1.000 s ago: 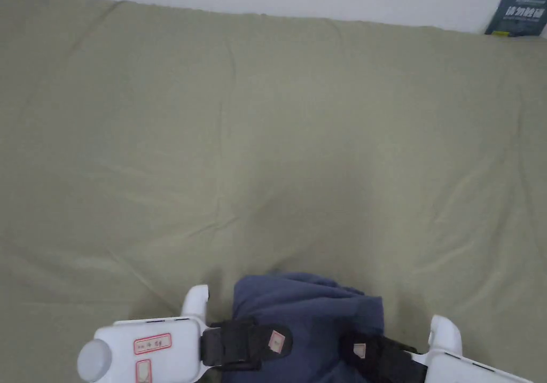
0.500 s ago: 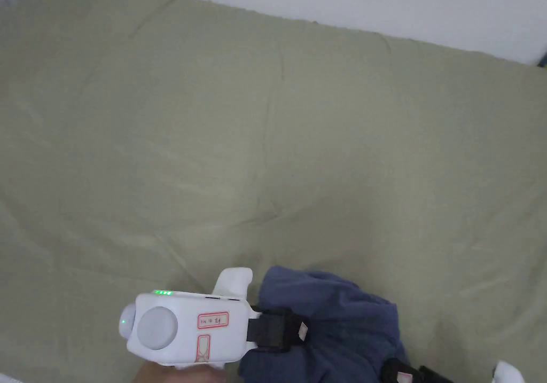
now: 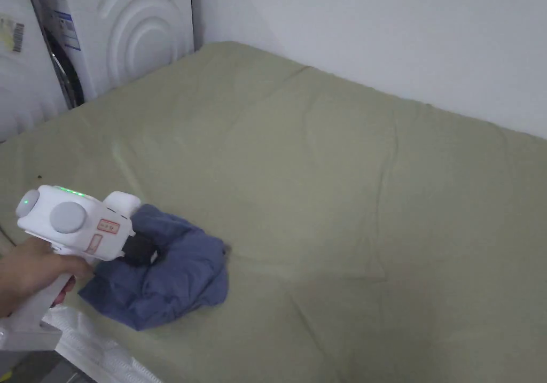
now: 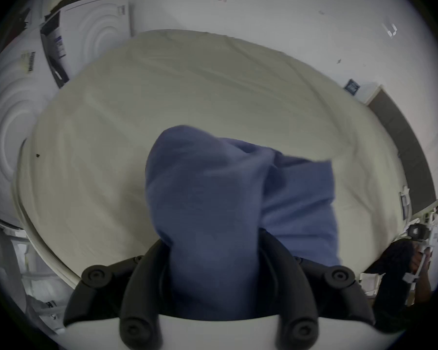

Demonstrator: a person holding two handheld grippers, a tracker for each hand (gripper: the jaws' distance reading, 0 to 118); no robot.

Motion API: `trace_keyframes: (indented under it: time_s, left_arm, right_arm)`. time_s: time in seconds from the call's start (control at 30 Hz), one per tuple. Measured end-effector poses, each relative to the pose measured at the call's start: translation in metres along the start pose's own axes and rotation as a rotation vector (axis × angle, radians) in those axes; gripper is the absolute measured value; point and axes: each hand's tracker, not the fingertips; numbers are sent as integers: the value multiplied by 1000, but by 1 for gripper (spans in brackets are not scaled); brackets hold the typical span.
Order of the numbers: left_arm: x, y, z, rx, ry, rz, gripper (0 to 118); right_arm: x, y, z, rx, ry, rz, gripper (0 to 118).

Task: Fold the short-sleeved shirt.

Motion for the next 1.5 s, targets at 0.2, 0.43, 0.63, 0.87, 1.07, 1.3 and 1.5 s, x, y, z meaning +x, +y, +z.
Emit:
trace_keyframes:
  time_s: [0.2, 0.43, 0.63, 0.87, 1.07, 1.3, 1.5]
  left_arm:
    - [-32, -17, 39, 217, -128, 318, 118]
    - [-57, -47, 109, 138, 265, 380, 107]
    - [65, -69, 171, 428, 189, 181, 15]
    - [293, -103, 269, 947, -43, -100, 15]
    - [392, -101, 321, 1104, -74, -227, 15]
    - [445, -152, 347, 1178, -75, -168, 15]
    - [464, -147, 344, 1094, -64, -320, 15]
  right_arm:
    - [-18, -3, 0, 1, 7, 30, 0]
    - [-31, -4, 19, 63, -27, 72, 0]
    - [-64, 9, 82, 267, -184, 256, 1]
    - [-135, 34, 186, 600, -448, 658, 17]
    - [-181, 67, 254, 748, -405, 706, 17]
    - [-204, 54, 274, 893, -467, 739, 17]
    - [-200, 28, 266, 889, -604, 794, 18]
